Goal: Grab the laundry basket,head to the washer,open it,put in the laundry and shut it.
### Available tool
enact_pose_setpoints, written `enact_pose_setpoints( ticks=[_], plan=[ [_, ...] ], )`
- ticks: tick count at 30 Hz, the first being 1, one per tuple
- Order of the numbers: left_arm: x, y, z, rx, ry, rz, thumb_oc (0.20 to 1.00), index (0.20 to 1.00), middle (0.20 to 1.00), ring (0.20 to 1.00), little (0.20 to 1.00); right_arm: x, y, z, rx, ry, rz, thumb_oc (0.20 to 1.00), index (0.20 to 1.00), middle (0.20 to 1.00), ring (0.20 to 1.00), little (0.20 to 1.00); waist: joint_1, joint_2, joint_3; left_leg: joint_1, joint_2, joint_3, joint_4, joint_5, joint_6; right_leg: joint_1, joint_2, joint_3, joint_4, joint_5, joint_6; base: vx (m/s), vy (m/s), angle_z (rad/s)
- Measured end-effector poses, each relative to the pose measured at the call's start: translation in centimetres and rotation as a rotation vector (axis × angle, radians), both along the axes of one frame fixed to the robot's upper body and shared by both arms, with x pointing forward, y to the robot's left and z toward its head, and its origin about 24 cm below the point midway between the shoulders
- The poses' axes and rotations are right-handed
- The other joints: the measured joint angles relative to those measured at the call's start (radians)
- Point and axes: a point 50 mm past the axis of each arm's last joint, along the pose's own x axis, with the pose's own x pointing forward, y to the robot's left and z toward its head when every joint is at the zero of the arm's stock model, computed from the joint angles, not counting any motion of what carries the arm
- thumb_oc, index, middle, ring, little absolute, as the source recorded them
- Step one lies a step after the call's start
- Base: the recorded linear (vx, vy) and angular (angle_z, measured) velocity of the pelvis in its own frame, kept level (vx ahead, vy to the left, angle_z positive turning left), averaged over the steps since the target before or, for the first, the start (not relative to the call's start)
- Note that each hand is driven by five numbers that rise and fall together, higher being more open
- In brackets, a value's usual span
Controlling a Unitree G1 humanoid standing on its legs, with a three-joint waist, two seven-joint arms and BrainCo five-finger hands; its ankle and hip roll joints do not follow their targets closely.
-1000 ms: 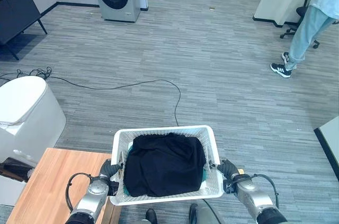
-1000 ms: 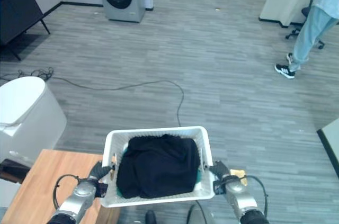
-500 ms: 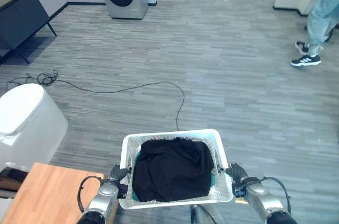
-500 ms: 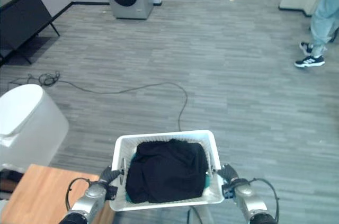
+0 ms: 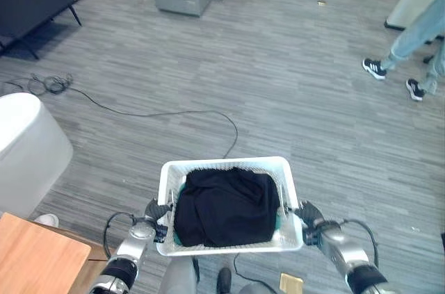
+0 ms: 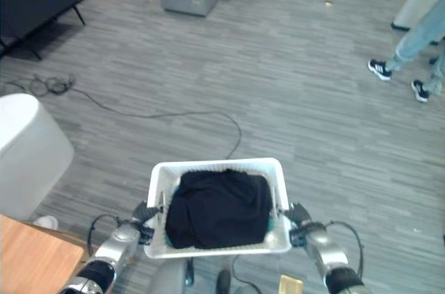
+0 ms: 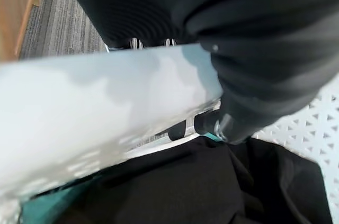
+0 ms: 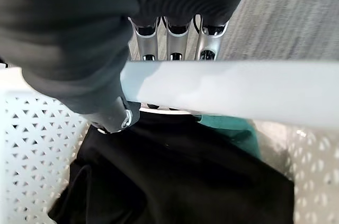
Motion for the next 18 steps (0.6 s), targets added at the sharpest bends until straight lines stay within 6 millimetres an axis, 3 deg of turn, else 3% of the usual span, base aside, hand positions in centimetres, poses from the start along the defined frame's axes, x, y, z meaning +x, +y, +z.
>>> enact_pose_setpoints(
  ticks=[2,3,4,6,8,10,12,13,16,17,18],
  plan=[
    [0.2,0.5,0.6,0.017,-0.024,-0.007,0.200,0.200,0.200,0.200,0.200,-0.1,0.5,-0.2,0.016,0.003,0.001,0.200,0.200,0.200,0.200,0.200,-0.002,-0.023,-0.008,0.033,-0.071,0.037,0.007,-0.002,0.030,0.010,-0.019,0.026,0.008,-0.045,0.028,0.37,0.210,-0.38],
    [0.3,0.6,0.7,0.017,-0.029,-0.004,0.200,0.200,0.200,0.200,0.200,-0.1,0.6,-0.2,0.019,0.002,0.002,0.200,0.200,0.200,0.200,0.200,-0.005,-0.026,-0.007,0.056,-0.083,0.052,-0.002,-0.013,0.061,0.012,-0.022,0.030,0.031,-0.059,0.043,0.29,0.214,-0.47],
    [0.2,0.8,0.7,0.021,-0.025,-0.004,0.200,0.200,0.200,0.200,0.200,-0.2,0.7,-0.1,0.026,-0.003,0.000,0.200,0.200,0.200,0.200,0.200,-0.008,0.003,0.000,0.128,-0.066,0.074,-0.051,-0.028,0.139,-0.030,0.007,0.018,0.190,-0.101,0.069,0.33,0.230,-0.45],
    [0.0,1.4,0.9,0.040,-0.027,0.002,0.200,0.200,0.200,0.200,0.200,-0.6,1.4,-0.4,0.042,0.005,0.006,0.200,0.200,0.200,0.200,0.200,-0.003,-0.004,-0.002,0.192,-0.048,0.072,-0.083,-0.030,0.158,-0.165,-0.021,-0.030,0.525,-0.159,0.100,0.32,0.244,-0.37],
    [-0.1,1.3,1.0,0.038,-0.036,-0.004,0.200,0.200,0.200,0.200,0.200,-0.6,1.2,-0.2,0.041,-0.006,0.007,0.200,0.200,0.200,0.200,0.200,-0.006,-0.013,-0.008,0.242,-0.092,0.079,-0.076,-0.101,0.213,-0.279,-0.170,-0.071,0.826,-0.151,0.166,0.30,0.283,-0.13],
    [0.4,0.8,1.4,0.026,-0.059,-0.012,0.200,0.200,0.200,0.200,0.200,-0.3,0.8,0.2,0.044,-0.025,-0.016,0.200,0.200,0.200,0.200,0.200,-0.021,0.011,0.007,0.293,-0.113,0.076,-0.068,-0.133,0.233,-0.372,-0.291,-0.081,0.990,-0.141,0.182,0.32,0.210,0.06],
    [0.7,0.7,1.7,0.024,-0.075,-0.015,0.200,0.200,0.200,0.200,0.200,-0.2,0.8,0.3,0.043,-0.033,-0.015,0.200,0.200,0.200,0.200,0.200,-0.024,0.057,0.032,0.349,-0.104,0.072,-0.076,-0.158,0.232,-0.439,-0.307,-0.088,0.988,-0.143,0.178,0.37,0.085,0.02],
    [1.0,0.9,2.0,0.027,-0.087,-0.012,0.200,0.200,0.200,0.200,0.200,-0.3,1.0,0.4,0.050,-0.035,-0.007,0.200,0.200,0.200,0.200,0.200,-0.036,0.078,0.041,0.381,-0.099,0.049,-0.093,-0.173,0.205,-0.486,-0.280,-0.079,0.870,-0.146,0.170,0.40,0.016,0.37],
    [1.6,0.7,2.3,0.020,-0.105,-0.005,0.200,0.200,0.200,0.200,0.200,-0.7,0.9,0.1,0.054,-0.024,-0.013,0.200,0.200,0.200,0.200,0.200,-0.048,0.070,0.039,0.403,-0.113,0.062,-0.081,-0.177,0.150,-0.523,-0.273,-0.090,0.571,-0.103,0.147,0.41,-0.040,0.63],
    [1.4,0.8,2.1,0.025,-0.094,-0.002,0.200,0.200,0.200,0.200,0.200,-0.6,0.9,0.2,0.056,-0.027,-0.016,0.200,0.200,0.200,0.200,0.200,-0.062,0.066,0.025,0.413,-0.114,0.078,-0.086,-0.199,0.117,-0.528,-0.270,-0.084,0.378,-0.035,0.152,0.47,-0.089,0.90],
    [1.4,0.8,2.0,0.030,-0.090,-0.006,0.200,0.200,0.200,0.200,0.200,-0.8,0.8,0.1,0.054,-0.021,-0.017,0.200,0.200,0.200,0.200,0.200,-0.065,0.057,0.024,0.432,-0.109,0.086,-0.091,-0.211,0.098,-0.541,-0.279,-0.070,0.284,0.016,0.152,0.62,-0.125,0.96]
  ],
)
